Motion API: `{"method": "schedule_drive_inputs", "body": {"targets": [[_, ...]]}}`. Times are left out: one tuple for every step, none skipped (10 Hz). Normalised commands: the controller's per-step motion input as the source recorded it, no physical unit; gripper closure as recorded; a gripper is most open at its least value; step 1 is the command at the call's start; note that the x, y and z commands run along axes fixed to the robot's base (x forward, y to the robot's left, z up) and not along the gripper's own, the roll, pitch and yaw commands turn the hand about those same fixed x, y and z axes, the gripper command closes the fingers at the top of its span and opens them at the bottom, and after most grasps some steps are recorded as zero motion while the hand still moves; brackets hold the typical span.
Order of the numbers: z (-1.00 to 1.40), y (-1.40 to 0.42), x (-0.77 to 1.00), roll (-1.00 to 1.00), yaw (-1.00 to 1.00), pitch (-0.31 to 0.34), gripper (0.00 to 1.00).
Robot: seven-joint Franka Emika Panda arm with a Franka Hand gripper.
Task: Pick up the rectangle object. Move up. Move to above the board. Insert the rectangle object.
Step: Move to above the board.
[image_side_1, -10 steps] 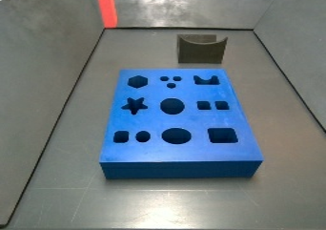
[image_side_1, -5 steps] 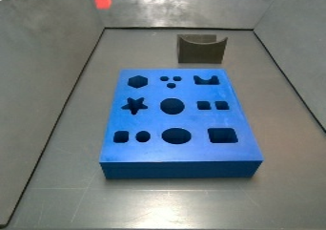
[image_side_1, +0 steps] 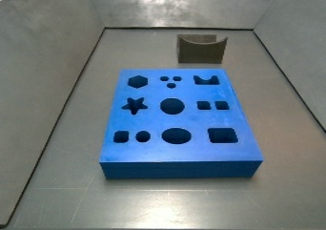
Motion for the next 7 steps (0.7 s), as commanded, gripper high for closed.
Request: {"method": "schedule_drive_inputs", "body": {"targets": [[-0.04, -1.00, 0.69, -0.04, -0.36, 0.430, 1.00], [-0.05, -1.00, 0.74, 0.00, -0.23, 0.418, 1.00], [-0.03, -1.00, 0.75, -0.04, -0.10, 0.339, 1.00], [-0.02, -1.00, 0.73, -0.01, -0.05, 0.243, 1.00], [-0.02, -1.00, 0.73, 0.01, -0.03, 0.191, 1.00], [-0.01, -1.00, 0.76, -0.01, -0.01, 0.136, 1.00], [-0.01, -1.00, 0.77, 0.00, 0.01, 0.125, 1.00]]}}
